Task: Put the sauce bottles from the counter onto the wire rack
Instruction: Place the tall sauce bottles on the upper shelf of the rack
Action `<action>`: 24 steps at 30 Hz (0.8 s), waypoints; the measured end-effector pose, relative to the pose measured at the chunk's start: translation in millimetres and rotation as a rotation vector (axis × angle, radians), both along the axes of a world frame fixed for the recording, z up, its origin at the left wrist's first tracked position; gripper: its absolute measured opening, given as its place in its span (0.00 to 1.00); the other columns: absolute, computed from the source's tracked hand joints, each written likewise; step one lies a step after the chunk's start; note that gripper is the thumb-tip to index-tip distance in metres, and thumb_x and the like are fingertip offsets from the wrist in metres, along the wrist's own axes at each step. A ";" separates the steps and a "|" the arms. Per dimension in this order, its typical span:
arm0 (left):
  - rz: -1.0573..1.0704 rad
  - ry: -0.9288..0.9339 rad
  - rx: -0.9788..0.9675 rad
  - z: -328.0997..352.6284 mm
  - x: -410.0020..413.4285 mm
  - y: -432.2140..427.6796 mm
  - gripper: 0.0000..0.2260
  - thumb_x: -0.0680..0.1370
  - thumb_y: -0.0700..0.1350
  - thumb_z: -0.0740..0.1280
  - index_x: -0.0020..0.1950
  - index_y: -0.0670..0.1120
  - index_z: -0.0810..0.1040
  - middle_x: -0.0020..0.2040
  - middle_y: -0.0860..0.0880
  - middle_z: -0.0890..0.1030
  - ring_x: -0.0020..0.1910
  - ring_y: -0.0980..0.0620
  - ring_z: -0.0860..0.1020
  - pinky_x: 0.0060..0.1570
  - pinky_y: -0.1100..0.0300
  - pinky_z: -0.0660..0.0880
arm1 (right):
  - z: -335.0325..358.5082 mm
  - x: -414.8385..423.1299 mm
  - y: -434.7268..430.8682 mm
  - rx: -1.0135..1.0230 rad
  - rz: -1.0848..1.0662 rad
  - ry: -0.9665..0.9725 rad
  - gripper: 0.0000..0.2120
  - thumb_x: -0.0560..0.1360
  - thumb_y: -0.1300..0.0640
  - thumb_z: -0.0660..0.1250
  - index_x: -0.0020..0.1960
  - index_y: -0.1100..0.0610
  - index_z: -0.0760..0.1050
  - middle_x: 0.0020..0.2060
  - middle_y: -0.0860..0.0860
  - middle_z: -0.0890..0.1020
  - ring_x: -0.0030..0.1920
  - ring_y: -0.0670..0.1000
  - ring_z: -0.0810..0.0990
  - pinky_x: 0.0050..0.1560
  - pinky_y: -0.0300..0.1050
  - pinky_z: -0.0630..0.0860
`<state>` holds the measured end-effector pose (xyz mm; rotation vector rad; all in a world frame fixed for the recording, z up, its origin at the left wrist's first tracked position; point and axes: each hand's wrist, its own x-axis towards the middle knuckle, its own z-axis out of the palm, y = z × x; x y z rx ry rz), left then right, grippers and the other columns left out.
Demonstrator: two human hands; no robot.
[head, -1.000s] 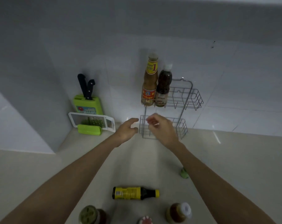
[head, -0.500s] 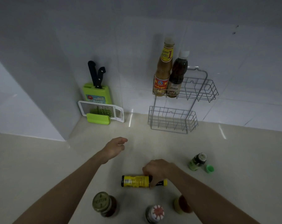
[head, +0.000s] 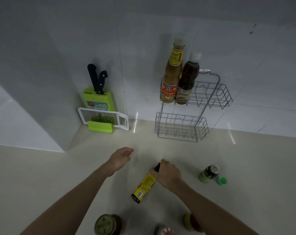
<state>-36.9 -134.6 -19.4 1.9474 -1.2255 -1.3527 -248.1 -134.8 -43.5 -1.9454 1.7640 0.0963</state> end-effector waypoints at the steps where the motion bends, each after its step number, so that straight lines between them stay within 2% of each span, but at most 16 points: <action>1: 0.010 0.003 0.008 -0.6 0.7 0.3 0.19 0.77 0.33 0.61 0.68 0.43 0.74 0.66 0.44 0.76 0.65 0.47 0.73 0.59 0.58 0.70 | 1.0 3.9 1.9 0.144 -0.127 -0.046 0.26 0.70 0.31 0.60 0.39 0.56 0.73 0.37 0.52 0.79 0.41 0.56 0.82 0.36 0.43 0.76; 3: 0.021 0.005 0.018 -1.4 2.2 1.3 0.19 0.77 0.33 0.61 0.68 0.43 0.74 0.66 0.44 0.76 0.65 0.47 0.73 0.61 0.56 0.70 | -0.2 10.3 6.0 0.387 -0.345 -0.212 0.33 0.63 0.25 0.62 0.36 0.57 0.74 0.32 0.54 0.79 0.26 0.55 0.81 0.25 0.41 0.76; 4: 0.023 0.007 0.020 -0.9 2.4 1.9 0.19 0.77 0.33 0.61 0.67 0.44 0.74 0.66 0.44 0.76 0.65 0.47 0.73 0.61 0.57 0.70 | -2.8 12.4 7.7 0.456 -0.410 -0.278 0.34 0.62 0.25 0.65 0.38 0.59 0.74 0.34 0.57 0.80 0.23 0.56 0.81 0.22 0.42 0.77; 6: 0.031 0.012 0.018 1.1 2.9 2.5 0.19 0.77 0.33 0.61 0.67 0.44 0.74 0.66 0.44 0.76 0.65 0.47 0.74 0.60 0.57 0.70 | -11.2 15.7 9.4 0.525 -0.479 -0.368 0.31 0.63 0.31 0.70 0.42 0.61 0.74 0.39 0.59 0.81 0.28 0.59 0.84 0.25 0.47 0.80; 10: 0.035 0.025 0.024 6.6 6.8 5.4 0.19 0.77 0.33 0.61 0.67 0.43 0.74 0.66 0.43 0.76 0.65 0.46 0.74 0.57 0.58 0.70 | -20.6 17.6 7.5 0.588 -0.660 -0.614 0.20 0.68 0.52 0.75 0.53 0.63 0.76 0.48 0.61 0.82 0.40 0.61 0.85 0.39 0.59 0.83; 12: 0.034 0.027 0.024 10.0 8.8 5.8 0.19 0.78 0.33 0.60 0.67 0.43 0.74 0.66 0.43 0.76 0.65 0.46 0.73 0.58 0.58 0.69 | -15.0 15.3 2.9 0.613 -0.649 -0.687 0.19 0.69 0.57 0.74 0.56 0.64 0.75 0.50 0.62 0.82 0.42 0.60 0.85 0.40 0.58 0.83; 15: 0.042 0.037 0.011 17.7 6.6 3.1 0.19 0.78 0.33 0.60 0.67 0.43 0.74 0.66 0.43 0.76 0.65 0.46 0.73 0.58 0.58 0.69 | 2.7 4.3 -8.0 0.577 -0.567 -0.756 0.17 0.71 0.59 0.73 0.57 0.64 0.76 0.50 0.61 0.83 0.40 0.57 0.84 0.36 0.50 0.82; 18: 0.051 0.065 -0.029 30.0 -0.4 -5.8 0.19 0.78 0.31 0.60 0.67 0.42 0.74 0.65 0.42 0.76 0.65 0.45 0.73 0.55 0.60 0.68 | 31.8 -14.5 -24.5 0.545 -0.456 -0.909 0.13 0.72 0.60 0.72 0.56 0.61 0.78 0.49 0.58 0.85 0.42 0.54 0.86 0.38 0.46 0.82; 21: 0.055 0.105 -0.122 50.1 -15.7 -19.3 0.18 0.77 0.30 0.59 0.66 0.41 0.74 0.65 0.41 0.77 0.66 0.44 0.73 0.53 0.61 0.67 | 67.6 -37.9 -46.7 0.472 -0.381 -1.078 0.16 0.73 0.57 0.72 0.59 0.59 0.76 0.50 0.56 0.85 0.48 0.57 0.85 0.48 0.50 0.83; 24: 0.064 0.139 -0.223 69.4 -28.9 -35.2 0.19 0.77 0.30 0.59 0.67 0.42 0.73 0.67 0.41 0.75 0.66 0.46 0.73 0.49 0.62 0.68 | 108.7 -54.9 -70.0 0.349 -0.353 -1.244 0.20 0.72 0.53 0.73 0.61 0.57 0.74 0.49 0.56 0.85 0.49 0.59 0.85 0.46 0.52 0.82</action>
